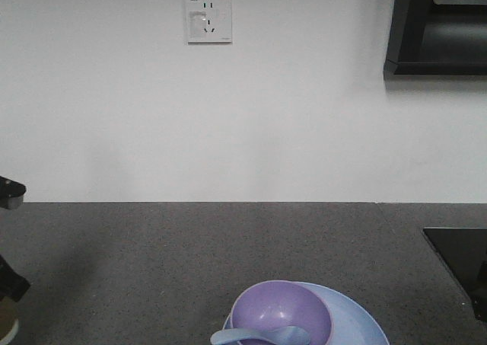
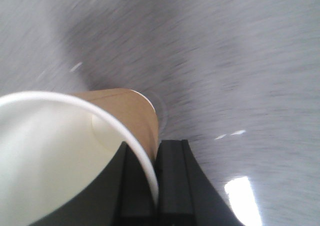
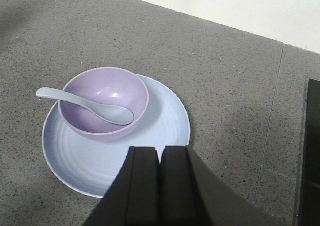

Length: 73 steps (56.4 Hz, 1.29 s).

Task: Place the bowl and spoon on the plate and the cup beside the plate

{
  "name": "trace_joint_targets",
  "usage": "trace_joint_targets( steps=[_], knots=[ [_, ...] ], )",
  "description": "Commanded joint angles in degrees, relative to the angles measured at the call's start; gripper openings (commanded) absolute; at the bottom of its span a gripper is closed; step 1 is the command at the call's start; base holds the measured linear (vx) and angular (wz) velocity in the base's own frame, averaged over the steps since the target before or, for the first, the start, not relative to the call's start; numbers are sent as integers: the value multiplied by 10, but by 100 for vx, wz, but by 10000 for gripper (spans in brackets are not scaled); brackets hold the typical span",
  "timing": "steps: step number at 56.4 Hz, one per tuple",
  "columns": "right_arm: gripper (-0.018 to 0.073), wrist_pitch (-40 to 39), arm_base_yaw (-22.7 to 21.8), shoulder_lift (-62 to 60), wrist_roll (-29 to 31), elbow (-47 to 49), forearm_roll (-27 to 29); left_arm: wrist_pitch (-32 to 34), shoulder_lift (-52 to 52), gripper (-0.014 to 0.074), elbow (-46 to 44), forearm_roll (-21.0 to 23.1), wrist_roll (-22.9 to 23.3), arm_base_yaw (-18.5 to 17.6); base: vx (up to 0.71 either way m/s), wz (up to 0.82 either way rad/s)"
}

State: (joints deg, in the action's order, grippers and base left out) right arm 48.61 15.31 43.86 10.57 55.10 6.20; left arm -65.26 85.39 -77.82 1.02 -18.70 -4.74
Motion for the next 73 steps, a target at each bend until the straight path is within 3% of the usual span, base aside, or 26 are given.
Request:
trace_joint_targets(
  steps=[1,7,11,21,38,46,73],
  knots=[
    [-12,-40,0,-2,1,15,2,24,-41,-4,-15,100,-71,-28,0,0],
    [-12,-40,0,-2,1,15,2,34,-50,-3,-15,156,-93,-72,0,0],
    [-12,-40,0,-2,1,15,2,35,-47,-3,-22,164,-85,-107,0,0],
    [-12,-40,0,-2,-2,15,2,38,-21,-3,-75,139,-46,-174,0,0],
    [-12,-28,0,-2,-2,15,-1,-15,77,-3,-170,109,-4,-254,0,0],
    [-12,-24,0,-2,-2,15,-3,-33,119,-3,-192,54,29,-280,0,0],
    [-12,-22,0,-2,-2,15,-3,-45,177,18,-221,44,29,-305,0,0]
  ],
)
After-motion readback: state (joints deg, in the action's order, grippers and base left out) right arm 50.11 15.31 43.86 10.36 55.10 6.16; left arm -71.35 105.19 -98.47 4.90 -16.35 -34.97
